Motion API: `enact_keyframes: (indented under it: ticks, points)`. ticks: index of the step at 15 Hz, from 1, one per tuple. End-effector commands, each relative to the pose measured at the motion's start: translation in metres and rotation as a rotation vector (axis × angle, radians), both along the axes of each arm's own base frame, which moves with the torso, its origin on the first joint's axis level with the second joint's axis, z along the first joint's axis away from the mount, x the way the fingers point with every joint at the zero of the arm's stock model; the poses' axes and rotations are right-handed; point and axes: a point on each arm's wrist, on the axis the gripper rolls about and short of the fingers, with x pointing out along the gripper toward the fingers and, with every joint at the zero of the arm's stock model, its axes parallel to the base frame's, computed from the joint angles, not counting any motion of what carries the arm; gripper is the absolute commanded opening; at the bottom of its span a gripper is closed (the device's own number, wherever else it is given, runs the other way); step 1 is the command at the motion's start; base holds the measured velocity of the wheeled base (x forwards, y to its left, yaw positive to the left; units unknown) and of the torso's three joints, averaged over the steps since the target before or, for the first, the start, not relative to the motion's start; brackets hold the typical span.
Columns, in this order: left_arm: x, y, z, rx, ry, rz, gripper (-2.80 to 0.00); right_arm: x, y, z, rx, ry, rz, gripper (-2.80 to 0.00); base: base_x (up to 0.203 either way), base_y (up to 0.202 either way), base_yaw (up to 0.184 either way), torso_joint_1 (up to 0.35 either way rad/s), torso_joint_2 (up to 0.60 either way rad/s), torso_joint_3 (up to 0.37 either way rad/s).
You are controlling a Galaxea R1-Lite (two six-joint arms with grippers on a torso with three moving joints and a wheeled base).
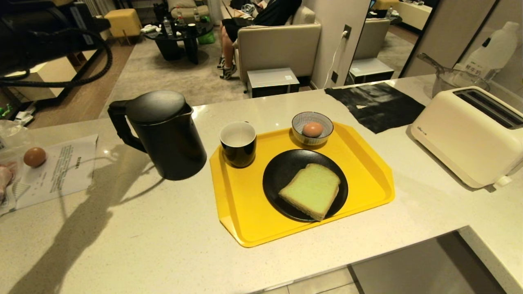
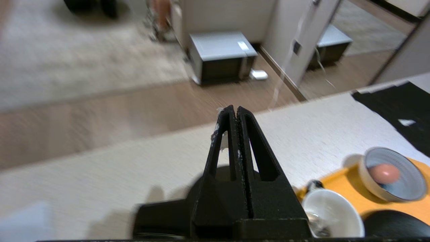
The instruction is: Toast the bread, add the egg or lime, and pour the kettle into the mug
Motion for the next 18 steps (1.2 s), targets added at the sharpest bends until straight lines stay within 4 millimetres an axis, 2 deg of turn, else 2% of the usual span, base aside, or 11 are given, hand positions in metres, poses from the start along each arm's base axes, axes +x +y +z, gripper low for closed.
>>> enact_keyframes:
  ticks: [1, 3, 7, 8, 10, 13, 16, 18]
  points:
    - [-0.047, 0.012, 0.028, 0.026, -0.127, 0.057, -2.8, 0.002, 0.0, -0.007, -0.001, 0.027, 0.001, -2.8, 0.0, 0.0, 0.0, 0.0, 0.0, 0.0]
    - [-0.076, 0.023, 0.04, 0.016, -0.191, 0.147, -2.8, 0.002, 0.0, -0.007, -0.001, 0.027, 0.001, -2.8, 0.0, 0.0, 0.0, 0.0, 0.0, 0.0]
    - [-0.125, 0.06, 0.052, 0.028, -0.278, 0.416, -2.8, 0.002, 0.0, -0.007, -0.001, 0.027, 0.001, -2.8, 0.0, 0.0, 0.0, 0.0, 0.0, 0.0]
    - [-0.145, 0.063, 0.054, 0.032, -0.313, 0.465, -2.8, 0.002, 0.0, -0.007, -0.001, 0.027, 0.001, -2.8, 0.0, 0.0, 0.0, 0.0, 0.0, 0.0]
    - [-0.187, 0.054, 0.051, 0.033, -0.366, 0.467, -2.8, 0.002, 0.0, -0.007, -0.001, 0.027, 0.001, -2.8, 0.0, 0.0, 0.0, 0.0, 0.0, 0.0]
    - [-0.246, 0.04, 0.021, 0.043, -0.352, 0.382, -2.8, 0.002, 0.0, -0.007, -0.001, 0.027, 0.001, -2.8, 0.0, 0.0, 0.0, 0.0, 0.0, 0.0]
    - [-0.282, 0.037, -0.024, 0.045, -0.302, 0.266, -2.8, 0.002, 0.0, -0.007, -0.001, 0.027, 0.001, -2.8, 0.0, 0.0, 0.0, 0.0, 0.0, 0.0]
    - [-0.3, 0.039, -0.043, 0.053, -0.311, 0.214, -2.8, 0.002, 0.0, -0.007, -0.001, 0.027, 0.001, -2.8, 0.0, 0.0, 0.0, 0.0, 0.0, 0.0]
